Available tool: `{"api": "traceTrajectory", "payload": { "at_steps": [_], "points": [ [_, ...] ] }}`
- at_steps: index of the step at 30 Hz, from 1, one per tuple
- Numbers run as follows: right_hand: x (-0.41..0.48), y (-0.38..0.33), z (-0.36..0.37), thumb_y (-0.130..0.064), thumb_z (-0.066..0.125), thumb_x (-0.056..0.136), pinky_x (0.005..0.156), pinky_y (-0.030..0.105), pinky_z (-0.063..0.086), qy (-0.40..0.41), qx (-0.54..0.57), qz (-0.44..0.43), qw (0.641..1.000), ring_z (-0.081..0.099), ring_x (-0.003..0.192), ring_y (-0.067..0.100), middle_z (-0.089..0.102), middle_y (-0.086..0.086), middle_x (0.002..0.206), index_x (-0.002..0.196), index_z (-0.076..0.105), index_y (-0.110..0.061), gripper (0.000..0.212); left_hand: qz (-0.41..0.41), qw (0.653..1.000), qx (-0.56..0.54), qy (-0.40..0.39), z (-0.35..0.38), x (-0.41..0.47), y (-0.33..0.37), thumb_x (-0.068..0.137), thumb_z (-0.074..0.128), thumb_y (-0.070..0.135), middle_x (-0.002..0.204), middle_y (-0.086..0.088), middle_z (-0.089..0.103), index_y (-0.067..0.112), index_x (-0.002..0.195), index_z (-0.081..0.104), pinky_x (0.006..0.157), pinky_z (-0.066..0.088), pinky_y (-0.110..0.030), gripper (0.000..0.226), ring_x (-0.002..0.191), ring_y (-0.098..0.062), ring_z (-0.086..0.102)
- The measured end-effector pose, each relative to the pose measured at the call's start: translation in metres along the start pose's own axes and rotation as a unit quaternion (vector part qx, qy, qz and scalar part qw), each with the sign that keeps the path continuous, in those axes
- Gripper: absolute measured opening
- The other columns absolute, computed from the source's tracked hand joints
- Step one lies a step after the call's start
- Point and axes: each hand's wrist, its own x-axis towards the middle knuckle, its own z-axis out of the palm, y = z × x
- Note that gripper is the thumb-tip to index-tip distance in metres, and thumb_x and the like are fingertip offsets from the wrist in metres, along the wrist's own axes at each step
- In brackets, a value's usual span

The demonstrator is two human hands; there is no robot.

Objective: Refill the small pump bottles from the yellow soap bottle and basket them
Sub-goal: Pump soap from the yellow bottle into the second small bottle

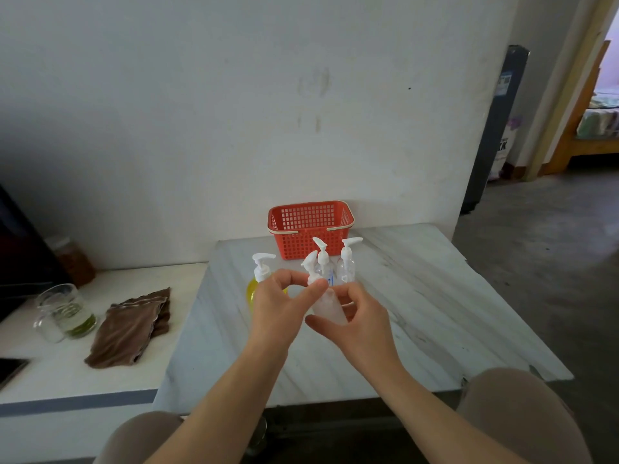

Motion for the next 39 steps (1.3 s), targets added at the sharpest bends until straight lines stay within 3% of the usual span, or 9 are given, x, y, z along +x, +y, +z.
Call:
{"api": "traceTrajectory", "payload": {
  "at_steps": [5, 11, 16, 20, 24, 29, 32, 37, 39],
  "points": [
    [0.001, 0.007, 0.001, -0.046, 0.079, 0.070, 0.073, 0.014, 0.052, -0.043, -0.002, 0.009, 0.999, 0.065, 0.084, 0.001, 0.065, -0.020, 0.095, 0.100, 0.056, -0.035, 0.039, 0.038, 0.998, 0.042, 0.005, -0.001, -0.002, -0.003, 0.076, 0.076, 0.028, 0.080, 0.007, 0.066, 0.020, 0.078, 0.066, 0.082, 0.054, -0.034, 0.013, 0.086, -0.011, 0.064],
    [0.002, 0.010, -0.003, -0.038, 0.077, 0.075, 0.081, 0.029, 0.058, -0.096, 0.022, 0.008, 0.995, 0.069, 0.086, 0.008, 0.070, -0.010, 0.102, 0.109, 0.063, -0.025, 0.039, 0.041, 0.998, 0.046, -0.007, -0.002, -0.002, -0.003, 0.076, 0.076, 0.025, 0.081, 0.007, 0.066, 0.017, 0.079, 0.065, 0.080, 0.054, -0.030, 0.014, 0.088, -0.011, 0.065],
    [0.002, 0.007, 0.000, -0.045, 0.080, 0.070, 0.064, 0.010, 0.049, -0.037, 0.015, 0.014, 0.999, 0.065, 0.079, 0.000, 0.065, -0.019, 0.091, 0.100, 0.059, -0.031, 0.039, 0.039, 0.999, 0.022, 0.009, 0.007, -0.004, -0.006, 0.081, 0.070, 0.031, 0.086, 0.010, 0.070, 0.020, 0.090, 0.070, 0.080, 0.055, -0.027, 0.013, 0.090, -0.007, 0.066],
    [0.006, 0.004, 0.001, -0.050, 0.080, 0.067, 0.072, 0.024, 0.054, 0.013, -0.023, 0.003, 1.000, 0.063, 0.082, 0.003, 0.063, -0.018, 0.092, 0.098, 0.053, -0.032, 0.044, 0.051, 0.998, 0.034, 0.023, 0.015, -0.004, -0.006, 0.090, 0.059, 0.029, 0.092, 0.011, 0.068, 0.019, 0.101, 0.069, 0.074, 0.049, -0.016, 0.018, 0.090, -0.005, 0.063],
    [0.007, 0.001, 0.000, -0.052, 0.078, 0.068, 0.073, 0.026, 0.055, 0.025, -0.039, -0.009, 0.999, 0.063, 0.082, 0.005, 0.063, -0.017, 0.093, 0.097, 0.052, -0.034, 0.043, 0.043, 0.999, 0.023, 0.021, 0.020, -0.002, -0.005, 0.088, 0.062, 0.031, 0.091, 0.007, 0.069, 0.018, 0.099, 0.069, 0.075, 0.055, -0.022, 0.019, 0.087, -0.008, 0.066],
    [0.010, 0.010, -0.004, -0.050, 0.077, 0.071, 0.076, 0.024, 0.055, -0.017, -0.010, -0.010, 1.000, 0.066, 0.084, 0.005, 0.066, -0.016, 0.097, 0.104, 0.059, -0.030, 0.042, 0.036, 0.999, -0.011, -0.024, 0.017, 0.001, -0.003, 0.088, 0.062, 0.026, 0.081, 0.004, 0.073, 0.018, 0.090, 0.071, 0.070, 0.055, -0.022, 0.012, 0.074, -0.008, 0.070],
    [0.011, 0.017, -0.003, -0.047, 0.076, 0.074, 0.077, 0.021, 0.056, -0.040, 0.012, -0.015, 0.999, 0.067, 0.085, 0.005, 0.068, -0.014, 0.099, 0.109, 0.062, -0.026, 0.044, 0.026, 0.998, -0.041, -0.039, 0.018, -0.001, -0.005, 0.088, 0.063, 0.022, 0.079, 0.000, 0.074, 0.017, 0.086, 0.072, 0.074, 0.057, -0.027, 0.010, 0.077, -0.014, 0.071],
    [0.018, 0.028, -0.008, -0.041, 0.074, 0.077, 0.076, 0.017, 0.055, -0.088, 0.041, -0.025, 0.995, 0.067, 0.087, 0.001, 0.069, -0.020, 0.095, 0.104, 0.063, -0.039, 0.029, 0.019, 0.996, -0.058, -0.068, 0.023, 0.001, -0.008, 0.089, 0.062, 0.020, 0.081, -0.005, 0.074, 0.014, 0.087, 0.071, 0.071, 0.056, -0.024, 0.012, 0.075, -0.013, 0.070],
    [0.022, 0.033, -0.010, -0.038, 0.074, 0.079, 0.078, 0.018, 0.055, -0.105, 0.035, -0.027, 0.993, 0.068, 0.088, 0.002, 0.070, -0.019, 0.096, 0.107, 0.063, -0.037, 0.030, 0.014, 0.993, -0.081, -0.088, 0.025, 0.002, -0.010, 0.089, 0.061, 0.018, 0.084, -0.012, 0.073, 0.008, 0.089, 0.071, 0.073, 0.055, -0.028, 0.014, 0.077, -0.020, 0.069]
  ]
}}
